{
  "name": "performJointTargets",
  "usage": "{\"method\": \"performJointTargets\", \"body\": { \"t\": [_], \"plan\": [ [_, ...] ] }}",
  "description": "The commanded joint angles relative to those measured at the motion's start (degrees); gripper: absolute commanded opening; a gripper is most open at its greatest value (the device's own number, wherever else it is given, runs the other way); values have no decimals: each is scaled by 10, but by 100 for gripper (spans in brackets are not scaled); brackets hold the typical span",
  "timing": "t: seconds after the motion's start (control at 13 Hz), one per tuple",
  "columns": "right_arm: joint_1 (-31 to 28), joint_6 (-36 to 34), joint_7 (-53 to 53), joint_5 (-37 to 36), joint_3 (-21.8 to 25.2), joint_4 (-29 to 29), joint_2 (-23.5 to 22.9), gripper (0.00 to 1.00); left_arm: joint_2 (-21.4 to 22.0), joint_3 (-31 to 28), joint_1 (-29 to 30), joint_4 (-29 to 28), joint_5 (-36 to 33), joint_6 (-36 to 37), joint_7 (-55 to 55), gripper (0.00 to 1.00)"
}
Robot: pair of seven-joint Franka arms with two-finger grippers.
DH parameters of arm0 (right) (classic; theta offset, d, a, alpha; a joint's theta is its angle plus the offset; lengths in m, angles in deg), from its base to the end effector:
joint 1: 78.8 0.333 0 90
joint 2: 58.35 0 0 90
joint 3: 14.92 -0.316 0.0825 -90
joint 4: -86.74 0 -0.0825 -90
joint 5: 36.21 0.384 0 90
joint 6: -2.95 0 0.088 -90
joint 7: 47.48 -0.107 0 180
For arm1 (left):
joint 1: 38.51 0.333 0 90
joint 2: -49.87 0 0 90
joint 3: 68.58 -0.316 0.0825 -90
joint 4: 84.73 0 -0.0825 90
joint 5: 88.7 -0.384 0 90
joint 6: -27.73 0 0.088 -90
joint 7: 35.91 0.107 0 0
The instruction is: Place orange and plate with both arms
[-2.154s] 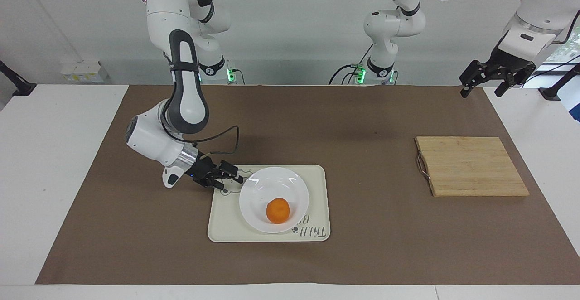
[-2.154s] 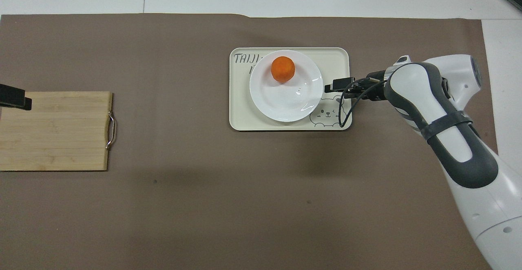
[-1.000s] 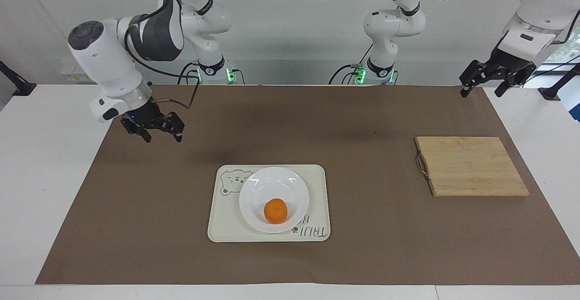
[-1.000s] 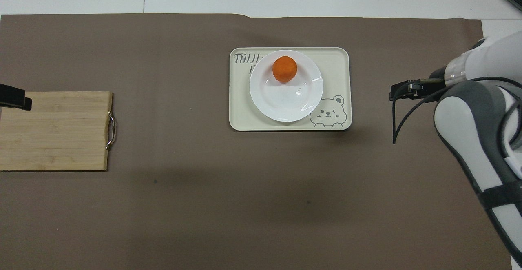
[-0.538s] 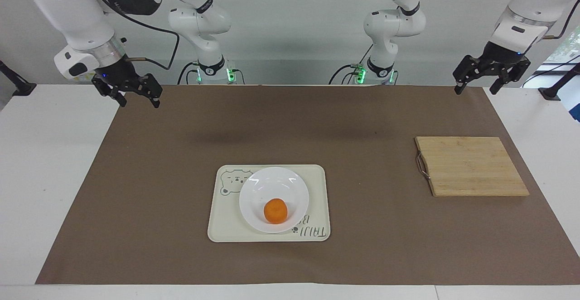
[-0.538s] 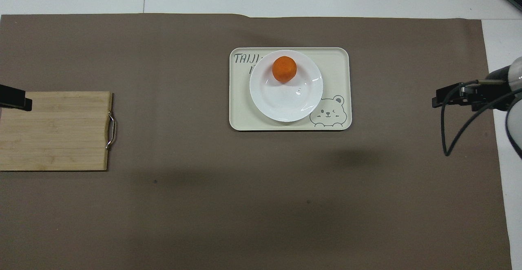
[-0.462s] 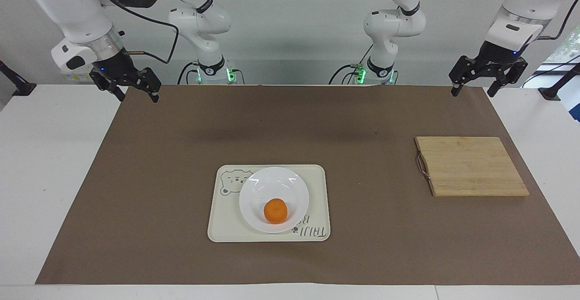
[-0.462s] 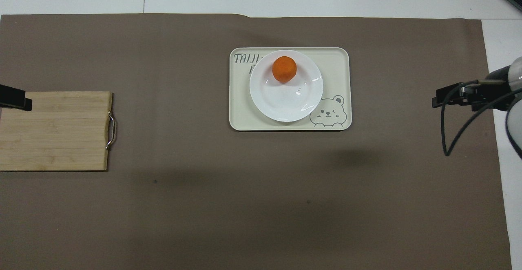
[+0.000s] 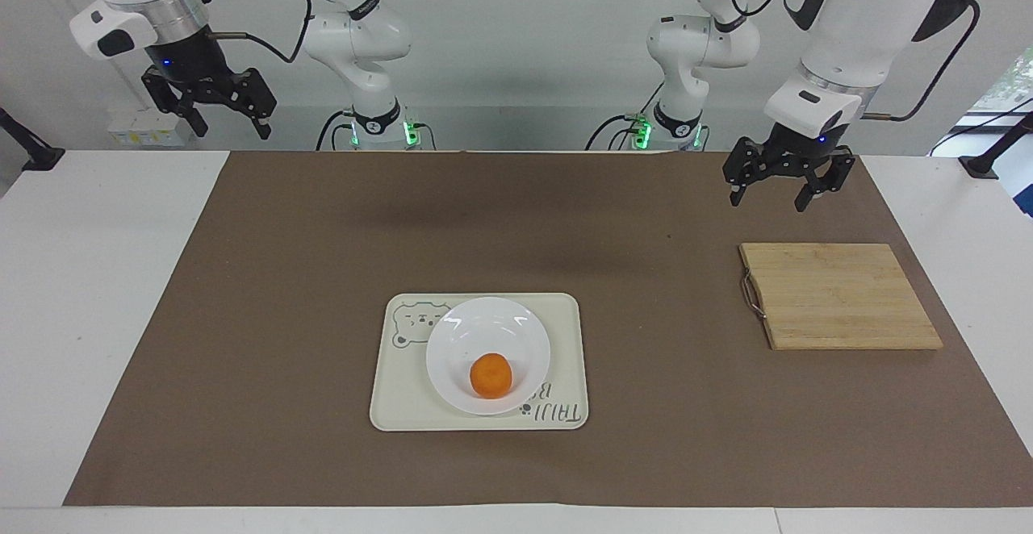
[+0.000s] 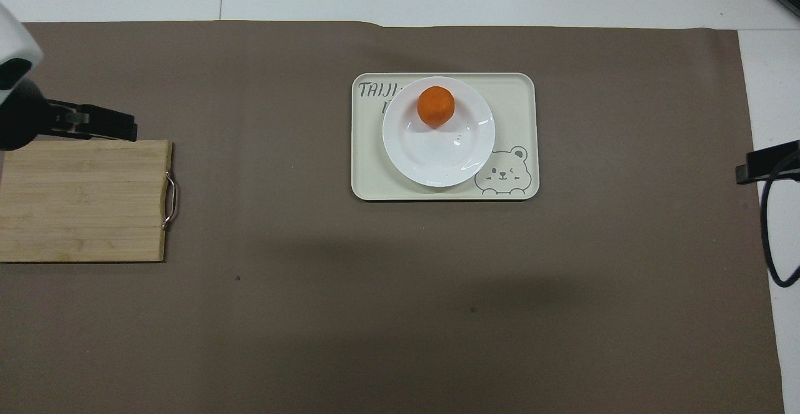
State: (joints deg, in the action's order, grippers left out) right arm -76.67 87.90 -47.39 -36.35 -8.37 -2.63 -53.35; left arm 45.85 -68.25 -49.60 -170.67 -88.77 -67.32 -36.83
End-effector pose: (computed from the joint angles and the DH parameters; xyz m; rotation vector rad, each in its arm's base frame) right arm 0.5162 -0.0433 0.6683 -3.1322 0.1182 -0.0154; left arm 0.5740 -0.1157 0.6264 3.1167 -0.2864 0.1384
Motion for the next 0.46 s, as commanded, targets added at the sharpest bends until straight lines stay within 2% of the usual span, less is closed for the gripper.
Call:
{"method": "performJointTargets", "body": {
  "t": [0.0,0.08,0.38],
  "plan": [
    [0,23,-6,-15,-7,-40,21,100,63,-9,39,-45,-9,49,64,100],
    [2,23,-5,-15,-7,-47,23,100,86,-9,51,-75,-9,41,65,100],
    [2,22,21,-16,-7,-47,23,100,81,-9,63,-63,-7,43,64,100]
  ]
}}
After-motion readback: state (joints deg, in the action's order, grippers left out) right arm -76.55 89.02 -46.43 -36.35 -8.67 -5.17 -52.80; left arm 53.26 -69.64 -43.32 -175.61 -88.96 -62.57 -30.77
